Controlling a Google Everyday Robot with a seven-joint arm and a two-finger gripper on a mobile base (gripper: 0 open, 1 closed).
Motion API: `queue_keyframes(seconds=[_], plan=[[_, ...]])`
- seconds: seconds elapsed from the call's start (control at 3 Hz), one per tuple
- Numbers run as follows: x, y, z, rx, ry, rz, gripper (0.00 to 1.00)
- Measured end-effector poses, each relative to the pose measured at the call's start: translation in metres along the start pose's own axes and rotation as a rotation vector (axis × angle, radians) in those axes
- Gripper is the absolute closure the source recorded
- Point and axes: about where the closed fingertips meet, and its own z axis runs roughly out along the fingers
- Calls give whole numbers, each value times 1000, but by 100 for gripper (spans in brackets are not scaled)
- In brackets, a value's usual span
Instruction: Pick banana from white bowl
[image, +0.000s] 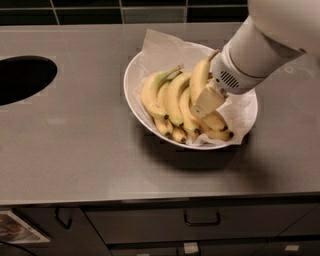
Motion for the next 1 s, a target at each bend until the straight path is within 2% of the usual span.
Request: queue_keyframes(seconds=[1.0], plan=[[1, -1, 13, -54, -24, 21, 32]])
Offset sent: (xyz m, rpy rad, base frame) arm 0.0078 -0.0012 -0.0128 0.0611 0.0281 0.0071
